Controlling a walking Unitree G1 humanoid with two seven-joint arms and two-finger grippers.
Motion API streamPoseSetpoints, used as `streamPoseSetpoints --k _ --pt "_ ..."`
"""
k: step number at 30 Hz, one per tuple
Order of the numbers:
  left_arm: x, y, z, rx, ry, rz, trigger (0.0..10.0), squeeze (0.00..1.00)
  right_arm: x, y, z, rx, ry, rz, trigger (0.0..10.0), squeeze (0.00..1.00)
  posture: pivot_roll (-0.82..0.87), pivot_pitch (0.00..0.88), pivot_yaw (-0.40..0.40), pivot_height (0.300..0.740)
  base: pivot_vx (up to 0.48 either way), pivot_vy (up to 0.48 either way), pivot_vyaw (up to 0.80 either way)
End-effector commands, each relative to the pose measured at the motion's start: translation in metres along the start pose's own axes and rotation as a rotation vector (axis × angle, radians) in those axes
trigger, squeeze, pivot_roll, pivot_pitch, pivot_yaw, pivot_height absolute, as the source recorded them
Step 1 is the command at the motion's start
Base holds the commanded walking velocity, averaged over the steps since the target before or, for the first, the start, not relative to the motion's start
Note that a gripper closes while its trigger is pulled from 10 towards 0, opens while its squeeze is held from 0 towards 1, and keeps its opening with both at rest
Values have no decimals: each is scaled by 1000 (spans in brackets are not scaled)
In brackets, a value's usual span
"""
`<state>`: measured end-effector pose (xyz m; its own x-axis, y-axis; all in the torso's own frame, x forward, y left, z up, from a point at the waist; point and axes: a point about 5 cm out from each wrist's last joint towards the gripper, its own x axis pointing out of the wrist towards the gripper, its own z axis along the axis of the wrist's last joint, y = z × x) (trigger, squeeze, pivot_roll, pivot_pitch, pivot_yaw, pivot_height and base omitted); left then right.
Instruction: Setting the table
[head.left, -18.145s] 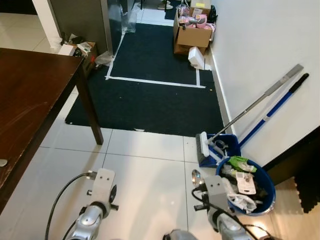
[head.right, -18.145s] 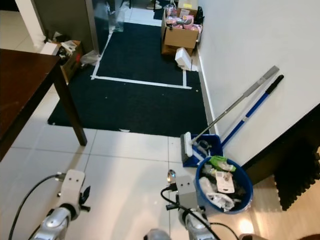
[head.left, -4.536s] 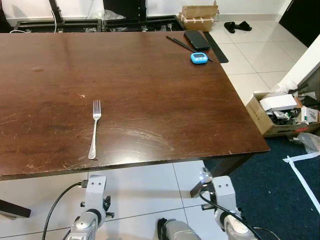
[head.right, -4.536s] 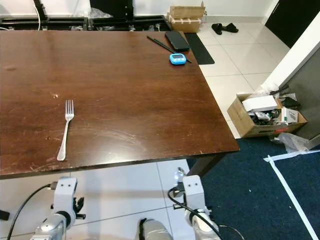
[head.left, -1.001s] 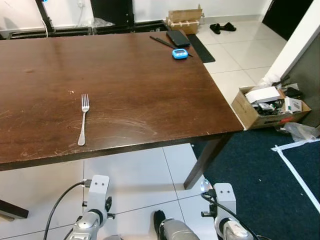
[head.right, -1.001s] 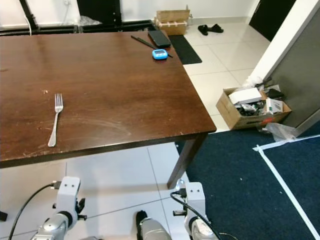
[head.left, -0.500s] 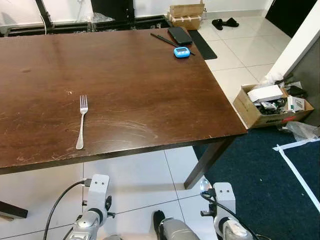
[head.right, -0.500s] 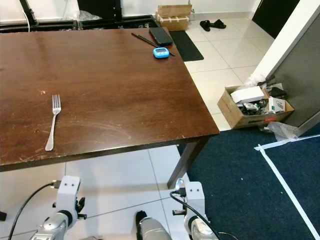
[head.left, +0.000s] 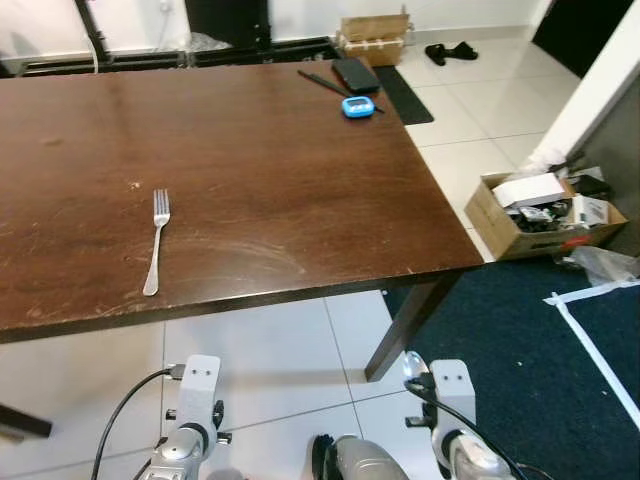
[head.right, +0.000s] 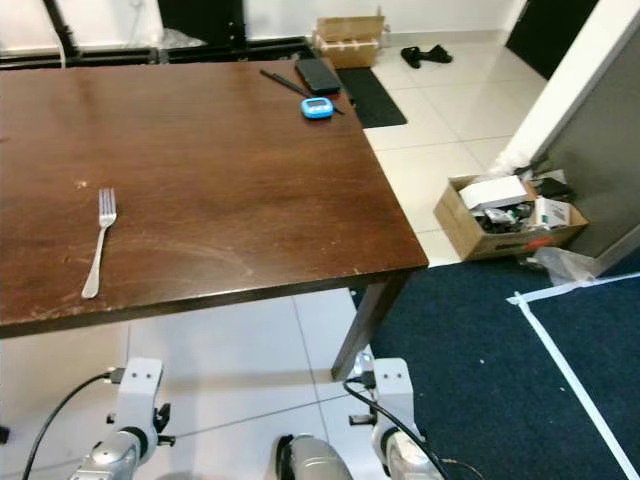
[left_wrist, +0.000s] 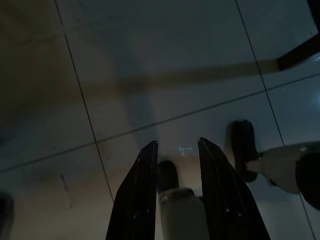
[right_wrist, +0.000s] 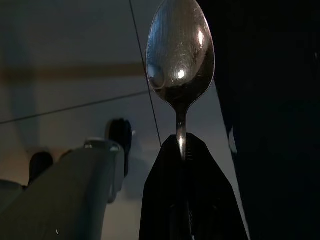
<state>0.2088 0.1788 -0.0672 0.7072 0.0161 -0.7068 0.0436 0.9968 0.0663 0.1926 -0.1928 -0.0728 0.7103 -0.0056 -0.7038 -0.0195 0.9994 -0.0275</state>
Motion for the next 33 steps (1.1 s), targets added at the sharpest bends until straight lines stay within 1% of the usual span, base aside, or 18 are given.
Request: streamPoseSetpoints --k 1,22,28,30,33 --pt "-2 1 -6 1 26 7 10000 0 -1 1 -3 13 14 1 10000 0 35 55 -11 740 0 0 0" --pt "-1 3 -5 2 22 20 10000 0 0 2 -4 11 25 5 10000 0 38 58 -12 740 0 0 0" --pt "-1 3 -6 -8 27 18 10000 0 0 3 -4 12 26 7 10000 0 39 57 -11 740 0 0 0" --pt "-1 2 -7 -24 33 13 10000 0 0 3 -4 12 25 7 10000 0 40 57 -11 740 0 403 0" --pt "-1 2 -6 -18 28 9 10000 0 0 3 -4 13 25 8 10000 0 40 57 -11 740 0 480 0"
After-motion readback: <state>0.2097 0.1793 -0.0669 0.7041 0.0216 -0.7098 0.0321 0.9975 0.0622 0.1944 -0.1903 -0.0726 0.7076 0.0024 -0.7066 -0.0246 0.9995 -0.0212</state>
